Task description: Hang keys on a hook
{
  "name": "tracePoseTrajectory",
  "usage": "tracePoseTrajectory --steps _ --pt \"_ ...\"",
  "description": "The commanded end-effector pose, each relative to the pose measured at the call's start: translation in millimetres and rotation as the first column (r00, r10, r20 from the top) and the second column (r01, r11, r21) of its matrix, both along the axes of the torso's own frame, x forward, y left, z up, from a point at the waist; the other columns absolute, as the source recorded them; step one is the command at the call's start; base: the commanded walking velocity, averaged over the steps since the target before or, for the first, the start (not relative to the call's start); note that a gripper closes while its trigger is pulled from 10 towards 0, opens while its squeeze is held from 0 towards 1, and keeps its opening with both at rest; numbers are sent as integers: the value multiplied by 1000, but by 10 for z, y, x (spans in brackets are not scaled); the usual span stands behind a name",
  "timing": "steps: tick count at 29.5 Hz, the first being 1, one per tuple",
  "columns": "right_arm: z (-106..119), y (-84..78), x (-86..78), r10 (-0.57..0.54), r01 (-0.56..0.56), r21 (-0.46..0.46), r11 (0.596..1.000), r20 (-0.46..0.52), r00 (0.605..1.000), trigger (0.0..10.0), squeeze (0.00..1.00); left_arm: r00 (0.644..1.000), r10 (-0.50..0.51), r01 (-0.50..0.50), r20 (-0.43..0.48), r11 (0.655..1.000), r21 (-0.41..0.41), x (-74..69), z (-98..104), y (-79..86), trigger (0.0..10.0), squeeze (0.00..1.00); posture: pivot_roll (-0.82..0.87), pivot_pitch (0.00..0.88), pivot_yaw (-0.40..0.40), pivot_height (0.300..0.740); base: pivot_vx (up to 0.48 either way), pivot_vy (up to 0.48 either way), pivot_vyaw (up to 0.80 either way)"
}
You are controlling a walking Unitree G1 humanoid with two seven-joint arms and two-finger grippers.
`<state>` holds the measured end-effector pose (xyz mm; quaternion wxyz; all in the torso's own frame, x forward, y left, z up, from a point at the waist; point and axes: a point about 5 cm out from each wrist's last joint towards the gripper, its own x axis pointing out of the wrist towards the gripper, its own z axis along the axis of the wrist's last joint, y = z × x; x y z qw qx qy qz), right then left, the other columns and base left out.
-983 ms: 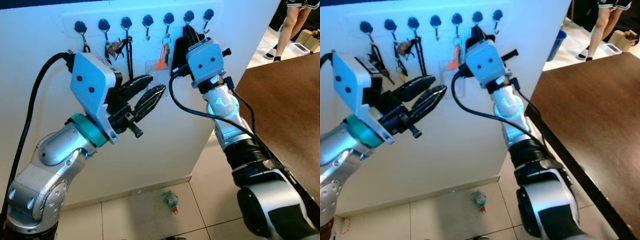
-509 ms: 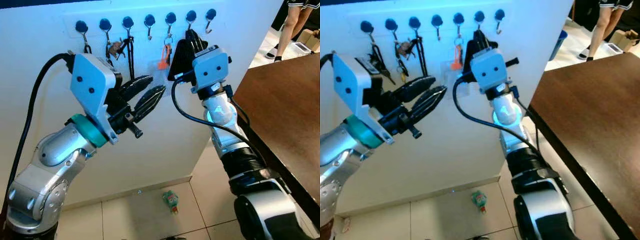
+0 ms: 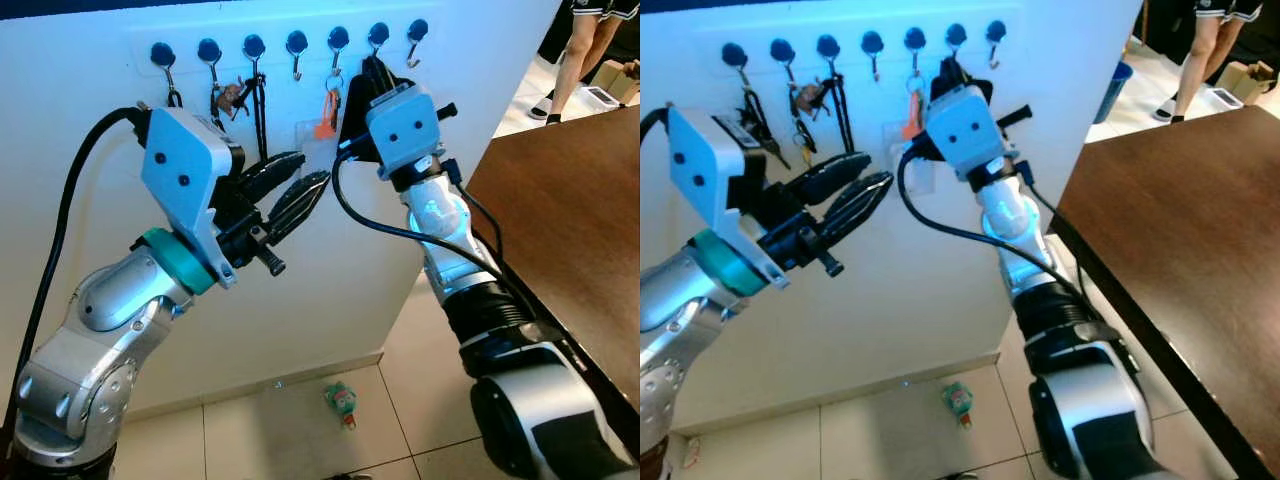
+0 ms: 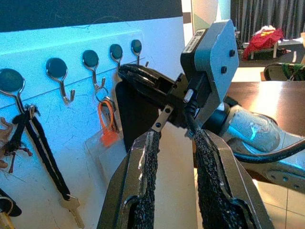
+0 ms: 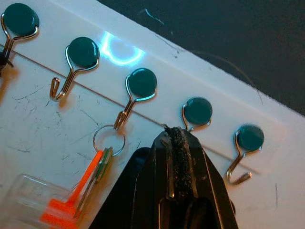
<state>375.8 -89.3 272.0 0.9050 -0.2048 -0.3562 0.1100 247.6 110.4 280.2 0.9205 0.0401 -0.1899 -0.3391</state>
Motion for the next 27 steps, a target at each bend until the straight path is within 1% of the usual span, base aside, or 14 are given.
tracePoseTrajectory --steps 1,8,10,12,16,17,18,19,20,23,24,25,26,27 --pt "-175 -75 49 -27 28 14 999 -102 994 10000 0 1000 -3 4 -15 1000 4 -7 -36 -10 10000 0 118 0 95 740 0 0 0" --pt "-185 -119 84 -47 47 2 999 -122 991 10000 0 1000 -4 4 -16 1000 1 -6 -36 -16 10000 0 120 0 92 740 0 0 0" --pt "-198 -126 94 -48 50 12 999 -136 990 10000 0 1000 -3 3 -16 1000 1 -7 -34 -16 10000 0 121 0 93 740 0 0 0" --pt "-226 -137 113 -45 52 41 998 -172 984 10000 0 1000 -2 2 -17 1000 0 -7 -34 -15 10000 0 121 0 93 740 0 0 0" --pt "-234 -137 117 -43 52 41 998 -181 983 10000 0 1000 -2 2 -18 1000 0 -7 -35 -15 10000 0 121 0 93 740 0 0 0" --pt "-242 -132 115 -41 48 36 998 -182 982 10000 494 1000 -2 2 -18 1000 1 -8 -35 -15 10000 0 121 0 94 740 0 0 0" --pt "-238 -123 100 -21 30 50 998 -178 984 10000 1000 1000 -3 3 -19 1000 1 -8 -35 -15 10000 0 121 0 95 740 0 0 0" --pt "-235 -117 89 -6 17 62 998 -175 984 10000 1000 1000 -4 4 -20 1000 0 -9 -36 -16 10000 0 121 0 95 740 0 0 0" --pt "-213 -106 62 29 -13 100 995 -160 987 10000 1000 1000 -4 4 -21 1000 0 -8 -37 -16 10000 0 120 0 95 740 0 0 0" --pt "-213 -106 62 29 -13 100 995 -160 987 10000 1000 1000 -4 4 -21 1000 0 -8 -37 -16 10000 0 120 0 95 740 0 0 0" --pt "-188 -102 27 70 -47 155 987 -143 987 10000 1000 1000 -4 4 -22 1000 0 -8 -38 -17 10000 0 120 0 95 740 0 0 0" --pt "-188 -102 27 70 -47 155 987 -143 987 10000 1000 1000 -4 4 -22 1000 0 -8 -38 -17 10000 0 120 0 95 740 0 0 0" --pt "-173 -108 -4 107 -78 211 974 -130 986 10000 86 1000 -5 5 -23 1000 1 -7 -39 -16 10000 0 120 0 96 740 0 0 0" --pt "-173 -108 -4 107 -78 211 974 -130 986 10000 86 1000 -5 5 -23 1000 1 -7 -39 -16 10000 0 120 0 96 740 0 0 0"
